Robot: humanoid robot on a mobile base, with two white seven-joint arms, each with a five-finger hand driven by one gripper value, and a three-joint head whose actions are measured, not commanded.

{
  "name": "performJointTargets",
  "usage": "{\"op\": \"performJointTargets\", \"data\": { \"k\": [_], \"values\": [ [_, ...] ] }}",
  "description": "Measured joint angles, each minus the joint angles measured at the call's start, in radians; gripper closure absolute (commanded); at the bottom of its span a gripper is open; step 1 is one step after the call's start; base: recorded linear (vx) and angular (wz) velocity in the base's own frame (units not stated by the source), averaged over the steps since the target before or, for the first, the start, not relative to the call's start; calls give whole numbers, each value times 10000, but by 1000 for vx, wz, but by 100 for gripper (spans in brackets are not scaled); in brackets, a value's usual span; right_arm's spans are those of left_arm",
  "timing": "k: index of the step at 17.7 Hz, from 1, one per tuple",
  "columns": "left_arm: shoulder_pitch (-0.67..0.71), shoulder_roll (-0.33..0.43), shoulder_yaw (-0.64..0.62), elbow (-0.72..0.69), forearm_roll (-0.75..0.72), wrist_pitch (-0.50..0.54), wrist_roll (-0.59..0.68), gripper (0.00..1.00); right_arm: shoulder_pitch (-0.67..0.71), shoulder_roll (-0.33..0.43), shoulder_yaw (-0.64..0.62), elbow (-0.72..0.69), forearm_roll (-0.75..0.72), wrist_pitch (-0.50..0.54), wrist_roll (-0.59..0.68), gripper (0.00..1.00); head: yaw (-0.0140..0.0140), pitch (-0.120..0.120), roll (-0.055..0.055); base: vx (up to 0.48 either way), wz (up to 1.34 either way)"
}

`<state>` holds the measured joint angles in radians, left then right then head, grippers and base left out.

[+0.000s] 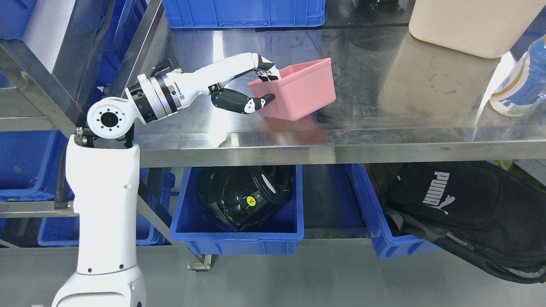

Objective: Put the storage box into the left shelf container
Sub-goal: 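Grip the pink box rim and lift it off the shelf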

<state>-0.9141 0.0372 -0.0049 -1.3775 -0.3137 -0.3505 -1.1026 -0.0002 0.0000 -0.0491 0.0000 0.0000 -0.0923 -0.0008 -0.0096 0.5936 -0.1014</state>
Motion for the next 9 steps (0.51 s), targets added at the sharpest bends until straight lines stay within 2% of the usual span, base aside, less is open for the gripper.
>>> {"op": "performJointTargets", "data": {
  "k": [4, 9],
  "values": [
    [430, -128, 253, -628, 130, -1027, -134, 99, 0, 0, 0, 0, 0, 0, 0, 0, 0, 0, 0, -21, -56],
    [797, -221, 482, -1187, 198, -1553, -214, 99, 1, 0, 0, 0, 0, 0, 0, 0, 0, 0, 0, -36, -92]
  ]
}}
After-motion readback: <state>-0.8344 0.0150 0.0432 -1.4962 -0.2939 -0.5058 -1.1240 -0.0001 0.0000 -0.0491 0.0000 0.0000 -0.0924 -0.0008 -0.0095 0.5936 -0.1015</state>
